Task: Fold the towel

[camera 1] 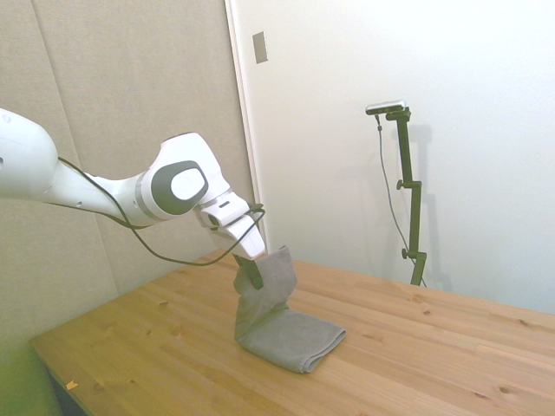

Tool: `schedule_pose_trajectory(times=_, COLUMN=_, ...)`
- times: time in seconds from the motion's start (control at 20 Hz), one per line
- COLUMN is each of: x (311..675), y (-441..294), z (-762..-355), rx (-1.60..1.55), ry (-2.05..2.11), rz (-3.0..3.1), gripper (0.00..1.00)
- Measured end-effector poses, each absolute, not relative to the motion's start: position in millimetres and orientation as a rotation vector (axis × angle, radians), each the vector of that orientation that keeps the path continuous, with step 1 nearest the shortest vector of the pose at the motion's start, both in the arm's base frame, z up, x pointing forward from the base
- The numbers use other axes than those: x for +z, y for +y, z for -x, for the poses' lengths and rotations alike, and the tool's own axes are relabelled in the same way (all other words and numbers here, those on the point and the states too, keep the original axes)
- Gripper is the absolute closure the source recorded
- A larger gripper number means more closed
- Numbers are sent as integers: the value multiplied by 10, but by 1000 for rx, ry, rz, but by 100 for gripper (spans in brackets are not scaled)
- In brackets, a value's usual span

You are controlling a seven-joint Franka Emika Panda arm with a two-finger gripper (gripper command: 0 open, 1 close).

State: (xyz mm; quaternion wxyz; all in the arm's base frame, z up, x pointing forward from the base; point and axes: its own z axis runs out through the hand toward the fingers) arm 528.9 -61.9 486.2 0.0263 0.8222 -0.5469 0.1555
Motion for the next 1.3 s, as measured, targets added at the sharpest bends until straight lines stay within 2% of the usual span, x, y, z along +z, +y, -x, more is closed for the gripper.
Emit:
schedule_pose_trajectory(times=0.35, x=4795, y=-941, z=-5268, rx=455, ry=-1725, rz=-2515, gripper=0)
schedule_pose_trajectory(times=1.0, x=4815, y=-887, z=-5257, rx=420, ry=-1699, rz=-2585, gripper=0)
schedule_pose_trajectory(times=1.3, x=4733, y=-470, z=-4837, rx=216, ry=-1466, rz=-2842, gripper=0)
